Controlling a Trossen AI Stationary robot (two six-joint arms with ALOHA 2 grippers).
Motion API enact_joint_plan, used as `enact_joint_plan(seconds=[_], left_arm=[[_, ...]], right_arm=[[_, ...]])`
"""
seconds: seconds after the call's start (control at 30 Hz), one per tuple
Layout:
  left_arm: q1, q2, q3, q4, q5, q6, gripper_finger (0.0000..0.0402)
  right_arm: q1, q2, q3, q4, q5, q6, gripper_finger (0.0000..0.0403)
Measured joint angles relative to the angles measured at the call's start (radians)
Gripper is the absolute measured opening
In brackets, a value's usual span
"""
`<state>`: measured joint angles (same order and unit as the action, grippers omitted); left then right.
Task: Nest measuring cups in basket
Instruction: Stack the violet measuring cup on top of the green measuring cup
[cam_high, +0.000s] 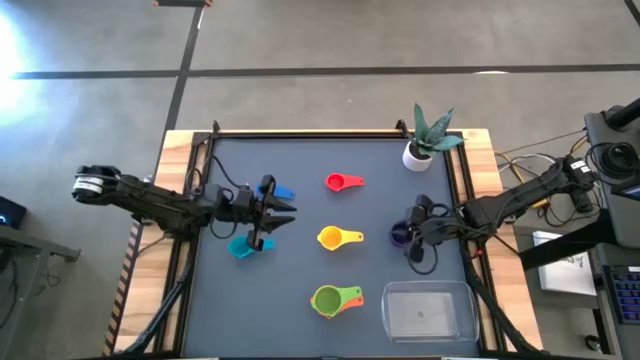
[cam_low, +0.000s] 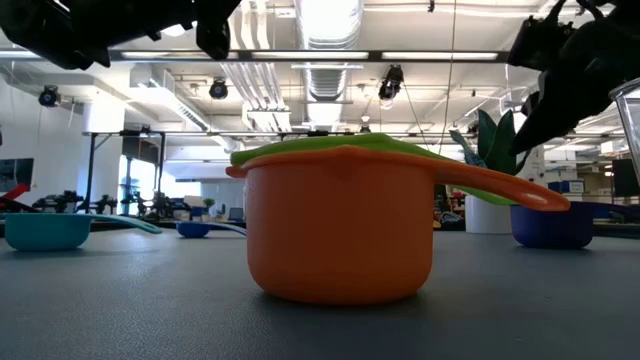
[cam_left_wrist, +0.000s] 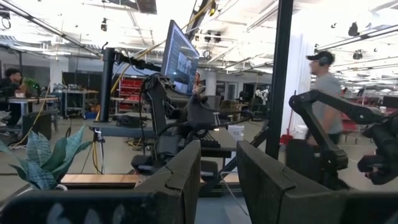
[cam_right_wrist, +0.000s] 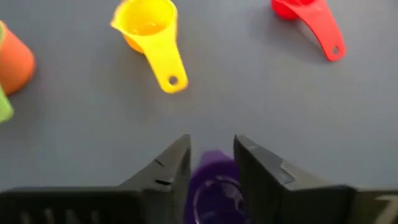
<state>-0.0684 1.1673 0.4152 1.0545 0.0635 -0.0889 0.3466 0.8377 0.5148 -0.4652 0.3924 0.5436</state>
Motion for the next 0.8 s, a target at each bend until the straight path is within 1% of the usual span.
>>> enact_joint_plan(seconds=[0.1,0.23,0.37,0.6,0.8], left_arm=[[0.000,-0.002,0.000,0.001,0.000,0.001,0.0086],[0.000,-0.002,0.000,0.001,0.000,0.001,0.0086],[0.000,-0.002,0.000,0.001,0.000,0.001,0.0086],[0.000,-0.003,0.000,0.001,0.000,0.001,0.0086],[0.000,-0.003,0.000,0.001,0.000,-0.001,0.0086]], right_arm=[[0.000,-0.005,0.000,-0.039,0.001,0.041,0.0142],[0.000,-0.013,0.000,-0.070,0.001,0.073,0.0157],[0.000,-0.013,0.000,-0.086,0.000,0.094,0.0159],[0.000,-0.013,0.000,-0.096,-0.003,0.138,0.0151],[0.000,-0.012,0.006,-0.186,-0.003,0.186,0.0156]])
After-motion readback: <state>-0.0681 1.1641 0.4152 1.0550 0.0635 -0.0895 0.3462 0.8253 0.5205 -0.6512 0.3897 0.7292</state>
